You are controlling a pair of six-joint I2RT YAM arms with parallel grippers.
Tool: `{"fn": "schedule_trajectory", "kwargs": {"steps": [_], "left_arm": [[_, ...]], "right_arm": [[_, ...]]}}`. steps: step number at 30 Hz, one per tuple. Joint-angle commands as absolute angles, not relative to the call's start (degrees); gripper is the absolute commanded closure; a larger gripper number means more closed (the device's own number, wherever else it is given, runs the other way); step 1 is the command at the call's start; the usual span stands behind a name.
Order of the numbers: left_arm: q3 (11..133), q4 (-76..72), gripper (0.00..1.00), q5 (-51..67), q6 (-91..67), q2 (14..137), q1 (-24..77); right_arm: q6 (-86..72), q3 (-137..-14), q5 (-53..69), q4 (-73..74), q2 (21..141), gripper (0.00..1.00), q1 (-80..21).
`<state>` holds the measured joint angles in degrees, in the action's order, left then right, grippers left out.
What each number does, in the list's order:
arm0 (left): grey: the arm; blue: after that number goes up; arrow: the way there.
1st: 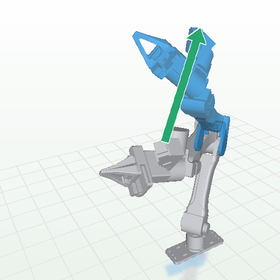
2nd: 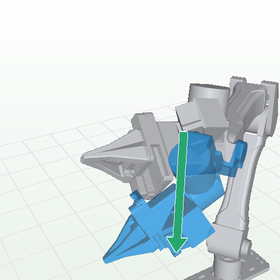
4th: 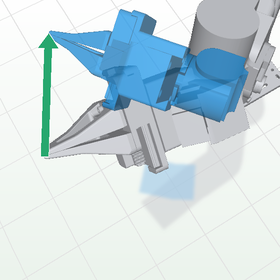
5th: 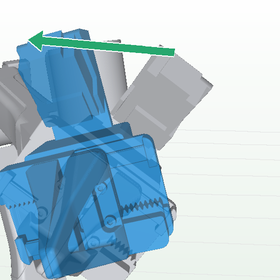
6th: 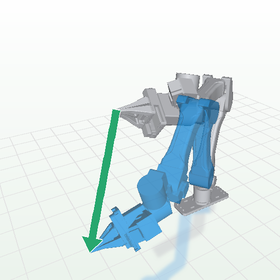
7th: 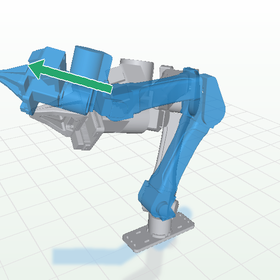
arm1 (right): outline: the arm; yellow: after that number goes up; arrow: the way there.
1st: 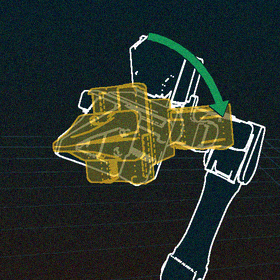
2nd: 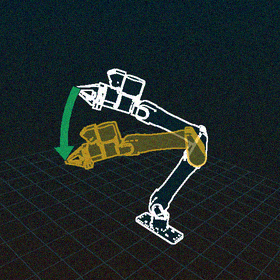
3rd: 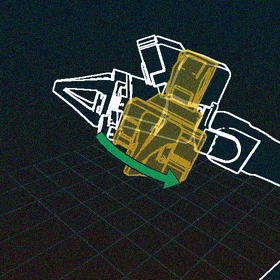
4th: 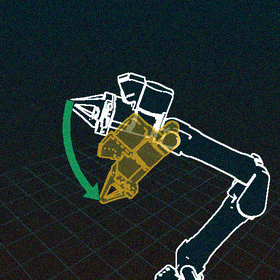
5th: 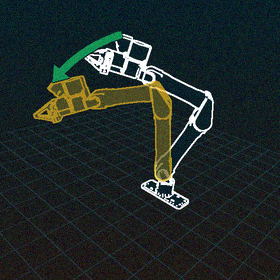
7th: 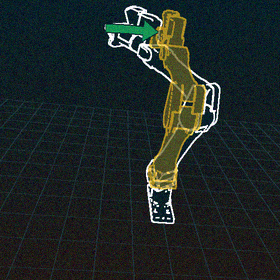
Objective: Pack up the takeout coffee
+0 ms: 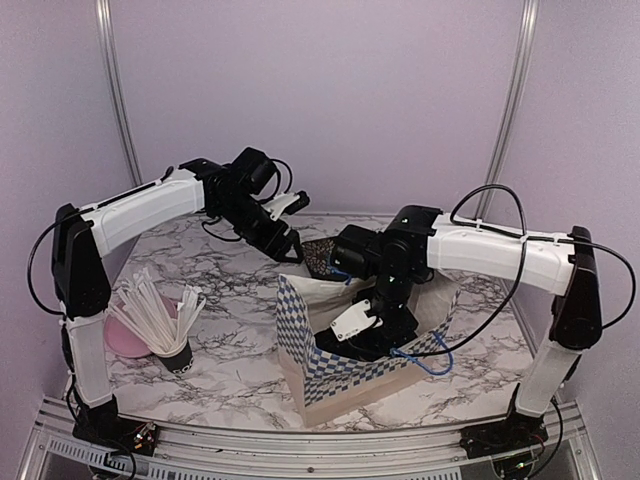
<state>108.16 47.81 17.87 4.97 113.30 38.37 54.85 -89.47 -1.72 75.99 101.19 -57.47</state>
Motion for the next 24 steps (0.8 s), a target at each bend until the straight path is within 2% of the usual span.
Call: {"fn": "schedule_trajectory", "kwargs": {"steps": [1,4,8,24], "left_arm": [[108.1,48.3,0.21,17.2,5.7,110.1,38.1],[107.5,48.4,0.19,17.1,5.9,109.3,38.1],[106.4,48.4,0.18,17.2,6.1,108.0,38.1],[109.3,51.0,0.16,13.1,6.2,103.1,38.1]], "right_arm": [[57.0,-89.2,0.4,78.7,99.4,0.18,-56.9],[57.7,-91.8,3.1,78.7,98.3,0.09,-56.5],[58.2,-94.1,3.3,78.7,98.1,0.02,-55.5],[59.7,-99.6,7.2,78.6,93.7,0.01,-53.2]]}}
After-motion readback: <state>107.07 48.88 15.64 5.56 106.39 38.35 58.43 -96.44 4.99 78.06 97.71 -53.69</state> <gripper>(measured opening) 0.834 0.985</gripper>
